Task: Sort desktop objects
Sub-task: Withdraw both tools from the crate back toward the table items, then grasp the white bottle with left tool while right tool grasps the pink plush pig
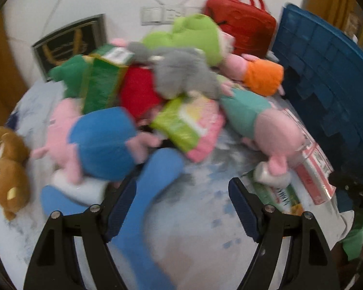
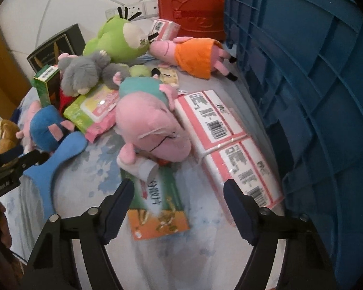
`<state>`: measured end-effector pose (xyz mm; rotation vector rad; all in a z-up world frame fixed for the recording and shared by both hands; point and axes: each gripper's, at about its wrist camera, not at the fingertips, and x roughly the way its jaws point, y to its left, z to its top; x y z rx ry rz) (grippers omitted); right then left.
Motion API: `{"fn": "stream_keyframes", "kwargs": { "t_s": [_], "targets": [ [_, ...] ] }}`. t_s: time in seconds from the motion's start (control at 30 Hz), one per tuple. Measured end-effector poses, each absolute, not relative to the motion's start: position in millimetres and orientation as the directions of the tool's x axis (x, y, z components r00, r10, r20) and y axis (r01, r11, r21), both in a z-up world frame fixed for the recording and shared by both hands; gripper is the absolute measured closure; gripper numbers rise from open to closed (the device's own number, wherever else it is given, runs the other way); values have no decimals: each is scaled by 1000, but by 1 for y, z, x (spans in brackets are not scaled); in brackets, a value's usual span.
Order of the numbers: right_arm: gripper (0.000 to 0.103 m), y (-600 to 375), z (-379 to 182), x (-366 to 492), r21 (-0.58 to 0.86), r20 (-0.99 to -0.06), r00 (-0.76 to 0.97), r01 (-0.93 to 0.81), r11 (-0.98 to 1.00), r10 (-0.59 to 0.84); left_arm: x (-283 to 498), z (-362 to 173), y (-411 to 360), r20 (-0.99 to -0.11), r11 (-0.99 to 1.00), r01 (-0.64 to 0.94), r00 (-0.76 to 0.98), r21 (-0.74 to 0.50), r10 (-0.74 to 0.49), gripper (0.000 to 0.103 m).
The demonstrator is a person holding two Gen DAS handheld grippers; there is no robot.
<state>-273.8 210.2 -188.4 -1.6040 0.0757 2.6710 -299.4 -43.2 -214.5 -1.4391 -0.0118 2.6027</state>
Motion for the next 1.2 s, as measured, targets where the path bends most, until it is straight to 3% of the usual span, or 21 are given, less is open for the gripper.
{"fn": "stream_keyframes", "kwargs": {
  "t_s": [0.07, 0.17, 0.5, 0.57, 0.6, 0.77, 0.8, 0.83, 1.03, 1.2],
  "targets": [
    [27, 219, -192, -284, 38, -883, -470, -38, -999, -16, -307, -224, -20, -850, -983, -164, -503, -85, 157, 25],
    [38, 231, -200, -302, 34, -890, -455, -2, -999, -29, -315, -241, 18, -871, -972, -202, -448, -122, 202, 25],
    [33, 258, -214, -331, 92, -893, -434, 83, -992, -119, -322, -279, 98, -914, -951, -298, -358, -84, 193, 25],
    [30, 258, -217, -333, 107, -894, -426, 93, -990, -137, -324, -283, 99, -918, -950, -301, -347, -86, 194, 31],
    [26, 256, -219, -333, 112, -896, -419, 99, -989, -143, -324, -284, 96, -916, -951, -298, -351, -87, 194, 43],
    [23, 238, -224, -338, 132, -895, -407, 152, -980, -184, -335, -272, 53, -897, -981, -185, -424, -48, 124, 46],
    [23, 234, -224, -340, 134, -894, -405, 161, -978, -190, -339, -270, 39, -894, -987, -155, -437, -34, 100, 49],
    [23, 228, -225, -343, 137, -894, -403, 174, -975, -197, -341, -269, 31, -893, -990, -137, -442, -25, 84, 60],
    [23, 197, -228, -361, 118, -892, -400, 240, -964, -209, -344, -265, 3, -902, -993, -90, -417, -79, 109, 60],
    [22, 191, -239, -377, 117, -906, -370, 251, -961, -207, -349, -267, -3, -915, -990, -102, -383, -96, 128, 55]
  ]
}}
